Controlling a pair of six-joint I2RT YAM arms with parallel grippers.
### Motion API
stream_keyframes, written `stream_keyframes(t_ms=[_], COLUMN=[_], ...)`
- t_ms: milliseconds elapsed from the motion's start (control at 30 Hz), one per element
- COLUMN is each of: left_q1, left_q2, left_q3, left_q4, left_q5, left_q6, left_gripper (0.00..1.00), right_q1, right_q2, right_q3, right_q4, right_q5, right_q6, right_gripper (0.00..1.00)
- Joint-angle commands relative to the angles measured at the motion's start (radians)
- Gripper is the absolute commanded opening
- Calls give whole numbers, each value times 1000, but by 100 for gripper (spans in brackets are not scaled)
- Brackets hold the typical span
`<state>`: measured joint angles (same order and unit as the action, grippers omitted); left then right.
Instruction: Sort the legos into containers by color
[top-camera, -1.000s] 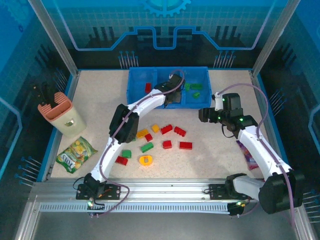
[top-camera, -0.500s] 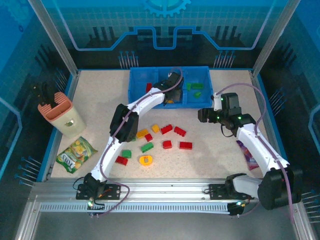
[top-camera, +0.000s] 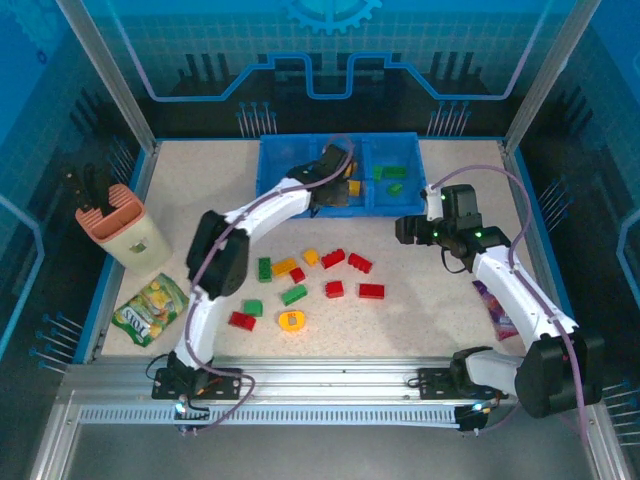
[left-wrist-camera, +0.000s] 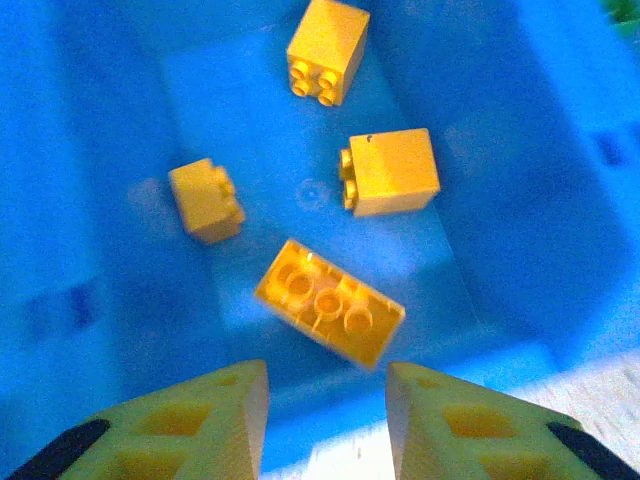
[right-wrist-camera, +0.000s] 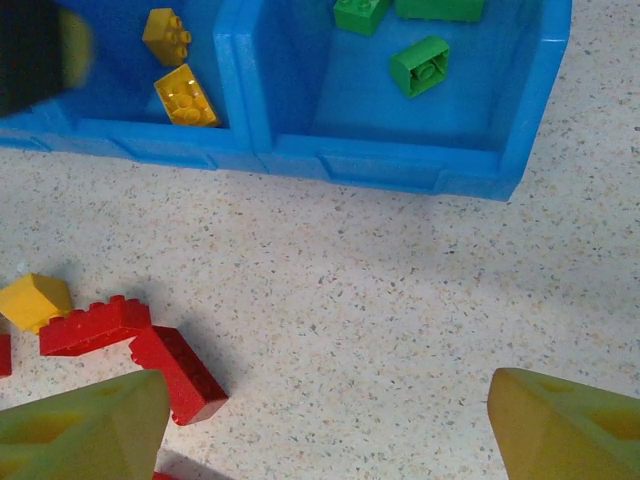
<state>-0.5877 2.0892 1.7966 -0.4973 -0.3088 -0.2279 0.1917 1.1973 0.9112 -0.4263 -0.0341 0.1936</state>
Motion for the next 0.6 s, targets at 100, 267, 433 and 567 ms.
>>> stream_keyframes(t_ms=[100,267,433,567], left_q1=[-68,-158,-264,-336], left_q2=[-373,-618,-777,-807], left_q3=[-309,-574,-786,-885], left_q4=[-48,-194,-241,-236], left_q5=[-45,-58,-73,-74], left_q6=[-26,-247,-478,-583], left_gripper=[39,52,58,60], right_q1=[30,50,76,94], right_q2=[0,10,26,38], right_q3=[41,56,65,72], right_q4=[-21,-29,-24,-25], right_q5=[27,36,51,62], right_q6=[-12,-13,-16,-12], right_gripper=[84,85,84,84])
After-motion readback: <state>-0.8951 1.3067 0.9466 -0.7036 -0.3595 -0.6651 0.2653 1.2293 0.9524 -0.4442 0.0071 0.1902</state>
